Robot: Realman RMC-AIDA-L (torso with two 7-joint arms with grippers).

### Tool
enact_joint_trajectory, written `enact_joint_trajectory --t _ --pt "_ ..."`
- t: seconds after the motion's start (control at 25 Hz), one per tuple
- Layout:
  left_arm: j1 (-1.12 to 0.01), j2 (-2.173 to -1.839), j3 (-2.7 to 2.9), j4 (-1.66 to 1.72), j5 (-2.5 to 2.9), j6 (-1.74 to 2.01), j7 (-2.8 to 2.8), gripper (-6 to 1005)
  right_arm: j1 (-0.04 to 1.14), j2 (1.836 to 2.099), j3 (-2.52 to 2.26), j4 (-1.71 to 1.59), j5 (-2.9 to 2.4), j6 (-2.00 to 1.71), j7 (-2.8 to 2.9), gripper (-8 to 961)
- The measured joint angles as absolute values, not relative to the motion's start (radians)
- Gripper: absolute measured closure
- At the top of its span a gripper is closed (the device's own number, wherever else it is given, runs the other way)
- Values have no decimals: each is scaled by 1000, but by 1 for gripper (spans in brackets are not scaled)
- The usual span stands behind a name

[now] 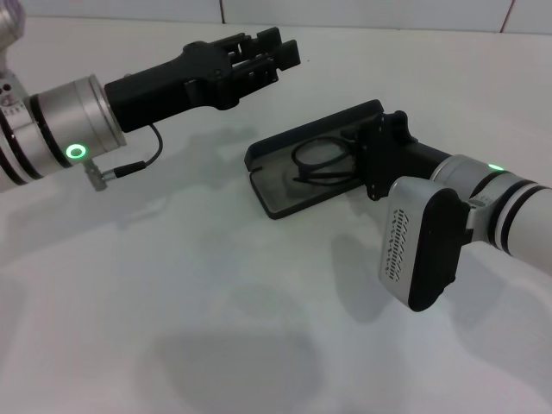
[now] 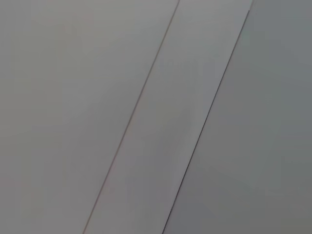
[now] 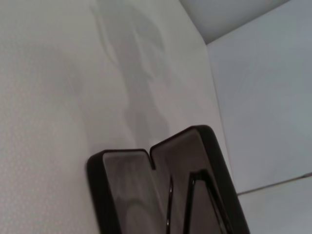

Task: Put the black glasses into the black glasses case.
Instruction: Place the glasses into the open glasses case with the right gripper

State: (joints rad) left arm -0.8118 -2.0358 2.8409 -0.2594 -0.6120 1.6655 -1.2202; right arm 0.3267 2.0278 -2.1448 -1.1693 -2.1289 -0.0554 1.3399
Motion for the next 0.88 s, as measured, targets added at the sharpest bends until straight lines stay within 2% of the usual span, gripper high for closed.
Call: enact_joint_trajectory --t 0.88 --pt "-817 -2042 2841 -261 -614 1661 -1211 538 371 2028 -2263 -1085 -2128 111 1337 829"
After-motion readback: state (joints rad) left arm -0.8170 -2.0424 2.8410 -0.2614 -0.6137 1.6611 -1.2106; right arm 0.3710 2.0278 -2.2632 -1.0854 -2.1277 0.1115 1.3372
